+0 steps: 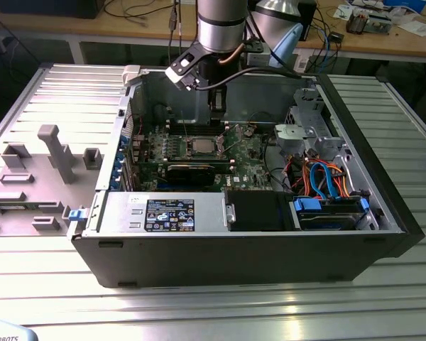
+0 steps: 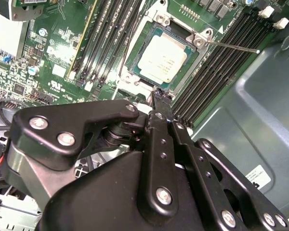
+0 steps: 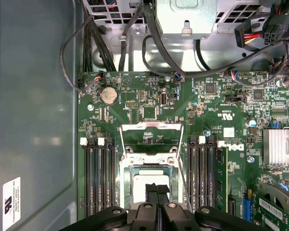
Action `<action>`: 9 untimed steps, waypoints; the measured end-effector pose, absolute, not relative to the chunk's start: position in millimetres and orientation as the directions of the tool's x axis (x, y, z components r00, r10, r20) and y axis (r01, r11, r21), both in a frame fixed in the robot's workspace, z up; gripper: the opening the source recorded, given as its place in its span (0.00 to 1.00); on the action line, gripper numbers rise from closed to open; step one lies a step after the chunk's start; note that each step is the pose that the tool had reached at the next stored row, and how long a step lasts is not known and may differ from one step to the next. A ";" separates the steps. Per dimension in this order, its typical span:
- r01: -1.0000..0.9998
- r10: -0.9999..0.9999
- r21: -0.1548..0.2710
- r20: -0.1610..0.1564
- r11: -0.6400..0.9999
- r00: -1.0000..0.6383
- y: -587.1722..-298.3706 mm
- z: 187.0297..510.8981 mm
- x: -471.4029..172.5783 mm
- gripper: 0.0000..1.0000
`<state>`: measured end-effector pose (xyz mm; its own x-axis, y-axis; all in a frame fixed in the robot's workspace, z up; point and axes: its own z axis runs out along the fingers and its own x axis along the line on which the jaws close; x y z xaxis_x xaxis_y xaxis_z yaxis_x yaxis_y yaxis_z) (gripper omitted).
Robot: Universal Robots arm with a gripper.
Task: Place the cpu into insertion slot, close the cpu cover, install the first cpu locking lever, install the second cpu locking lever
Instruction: 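Close the cpu cover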
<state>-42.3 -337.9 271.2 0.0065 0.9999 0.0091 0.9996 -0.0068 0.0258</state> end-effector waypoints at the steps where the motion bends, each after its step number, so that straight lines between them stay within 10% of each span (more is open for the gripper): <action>1: 1.000 1.000 0.026 0.009 -0.007 0.006 -337.9 271.2 -42.3 0.11; 9: 1.000 1.000 0.026 0.009 -0.007 0.007 -337.9 271.0 -33.4 0.11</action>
<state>-33.4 -337.9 271.0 0.0065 0.9999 0.0092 0.9996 -0.0067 0.0258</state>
